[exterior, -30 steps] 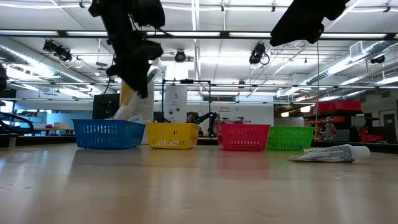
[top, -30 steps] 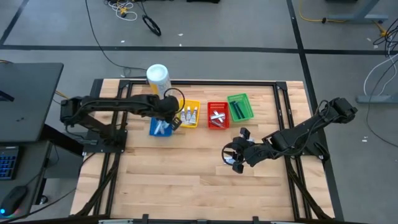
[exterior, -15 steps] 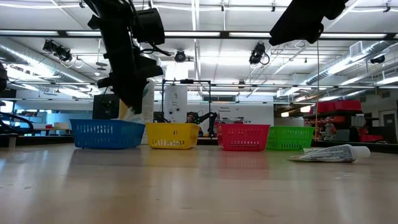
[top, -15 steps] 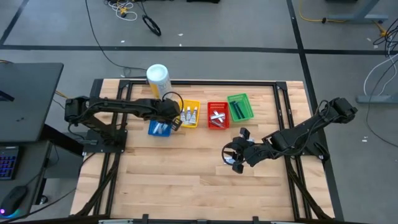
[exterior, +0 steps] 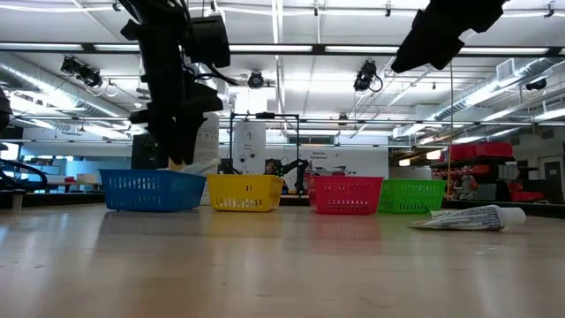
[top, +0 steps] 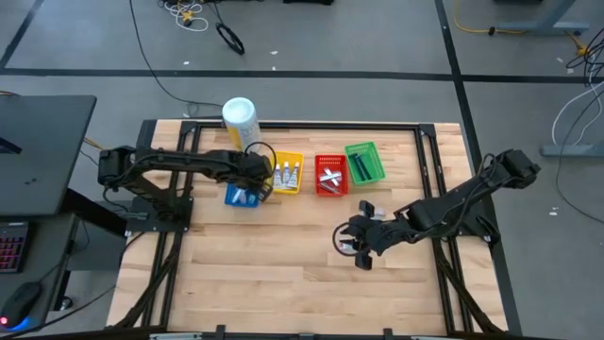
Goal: Pick & Place Travel size toiletries
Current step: Put the white toothpaste into the yellow bin
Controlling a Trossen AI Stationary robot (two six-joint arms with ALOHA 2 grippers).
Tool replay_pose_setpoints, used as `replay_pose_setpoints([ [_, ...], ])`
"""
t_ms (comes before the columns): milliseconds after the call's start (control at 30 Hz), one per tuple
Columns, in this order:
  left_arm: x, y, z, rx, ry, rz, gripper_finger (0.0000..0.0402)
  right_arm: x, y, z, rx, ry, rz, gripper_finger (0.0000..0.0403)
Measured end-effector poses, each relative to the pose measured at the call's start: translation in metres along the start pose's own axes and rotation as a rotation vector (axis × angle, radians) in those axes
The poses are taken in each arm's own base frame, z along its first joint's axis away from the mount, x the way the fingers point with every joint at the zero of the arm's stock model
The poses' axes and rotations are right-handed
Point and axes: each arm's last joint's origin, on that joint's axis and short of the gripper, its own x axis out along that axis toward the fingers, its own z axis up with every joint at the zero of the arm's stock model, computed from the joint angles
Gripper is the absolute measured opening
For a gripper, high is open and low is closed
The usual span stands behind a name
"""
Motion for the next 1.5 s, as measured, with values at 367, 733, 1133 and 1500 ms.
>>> replay_pose_setpoints([
  [367, -0.025, -0.022, 0.004, 0.151, -0.048, -0.116, 0.0169, 0.019, 0.005, -0.012, -0.096, 0.115, 0.016, 0.0116],
  [733, -0.074, -0.089, -0.029, 0.577, -0.366, -0.357, 0.0158, 0.017, -0.004, -0.029, -0.032, 0.337, 0.010, 0.0116],
  [1133, -0.089, -0.113, -0.043, 0.585, -0.513, -0.539, 0.0158, 0.028, -0.023, -0.068, -0.020, 0.528, -0.009, 0.0177],
  [1500, -0.079, -0.120, -0.044, 0.566, -0.495, -0.535, 0.0158, 0.045, -0.036, -0.111, 0.004, 0.510, 0.064, 0.0181],
])
